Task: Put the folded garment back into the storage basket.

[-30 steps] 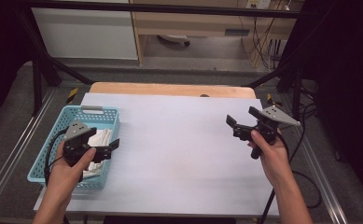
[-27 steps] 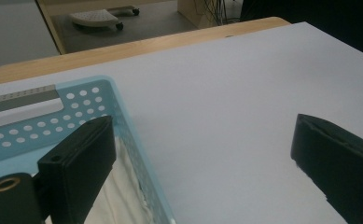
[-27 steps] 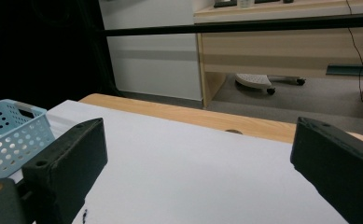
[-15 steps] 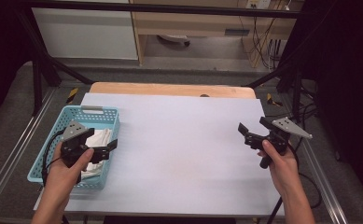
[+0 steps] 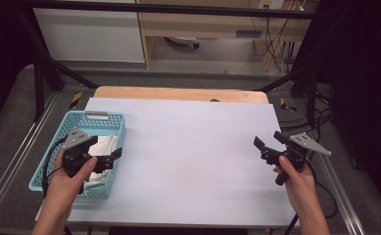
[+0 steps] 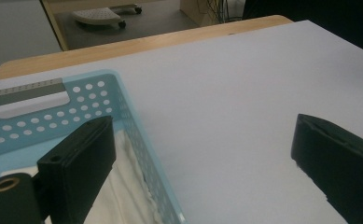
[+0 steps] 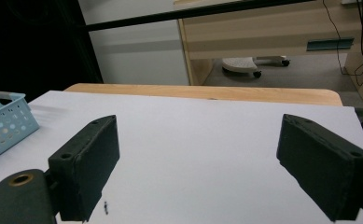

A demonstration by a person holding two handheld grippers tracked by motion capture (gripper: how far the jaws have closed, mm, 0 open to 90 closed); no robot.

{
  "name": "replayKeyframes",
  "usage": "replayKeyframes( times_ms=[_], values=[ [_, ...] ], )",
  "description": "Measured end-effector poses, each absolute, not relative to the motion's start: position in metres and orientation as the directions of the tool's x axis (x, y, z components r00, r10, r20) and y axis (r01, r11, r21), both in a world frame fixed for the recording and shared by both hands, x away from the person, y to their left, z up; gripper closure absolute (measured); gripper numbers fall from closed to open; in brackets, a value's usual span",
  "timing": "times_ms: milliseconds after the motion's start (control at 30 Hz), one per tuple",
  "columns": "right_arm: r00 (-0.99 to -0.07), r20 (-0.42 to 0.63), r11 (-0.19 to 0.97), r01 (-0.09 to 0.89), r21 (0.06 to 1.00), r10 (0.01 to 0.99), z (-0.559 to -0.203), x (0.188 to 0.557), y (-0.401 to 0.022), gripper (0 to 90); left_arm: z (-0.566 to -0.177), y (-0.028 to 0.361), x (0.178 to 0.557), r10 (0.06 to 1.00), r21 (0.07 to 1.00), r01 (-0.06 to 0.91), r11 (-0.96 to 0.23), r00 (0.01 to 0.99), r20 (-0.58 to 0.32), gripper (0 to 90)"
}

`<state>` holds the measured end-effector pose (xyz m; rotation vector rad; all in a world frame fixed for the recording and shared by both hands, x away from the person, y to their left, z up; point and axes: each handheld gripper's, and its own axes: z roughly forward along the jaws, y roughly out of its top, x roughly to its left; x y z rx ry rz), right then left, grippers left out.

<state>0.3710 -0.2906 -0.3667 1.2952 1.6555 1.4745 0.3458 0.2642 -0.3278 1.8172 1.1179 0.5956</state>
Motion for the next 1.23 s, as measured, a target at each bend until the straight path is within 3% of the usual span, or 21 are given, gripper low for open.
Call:
replayKeyframes(
  times_ms=[400, 667, 900, 1233],
  values=[
    [-0.361, 0.193, -0.076, 0.314, 0.946, 0.912, -0.386, 0.361, -0.294, 12.5, -0.330, 0.265, 0.343, 0.876, 0.872, 0.448, -0.196, 0.479, -0.049, 6.2],
    [-0.373, 0.193, -0.050, 0.362, 0.931, 0.908, -0.406, 0.353, -0.289, 6.8, -0.337, 0.263, 0.340, 0.865, 0.874, 0.442, -0.203, 0.499, -0.051, 6.2],
    [-0.406, 0.162, 0.010, 0.391, 0.920, 0.899, -0.421, 0.347, -0.274, 4.6, -0.348, 0.262, 0.334, 0.848, 0.874, 0.437, -0.212, 0.526, -0.058, 6.4],
    [-0.537, 0.122, 0.132, 0.410, 0.902, 0.834, -0.436, 0.341, -0.246, 7.6, -0.348, 0.253, 0.331, 0.840, 0.895, 0.396, -0.204, 0.540, -0.047, 7.8]
  ],
)
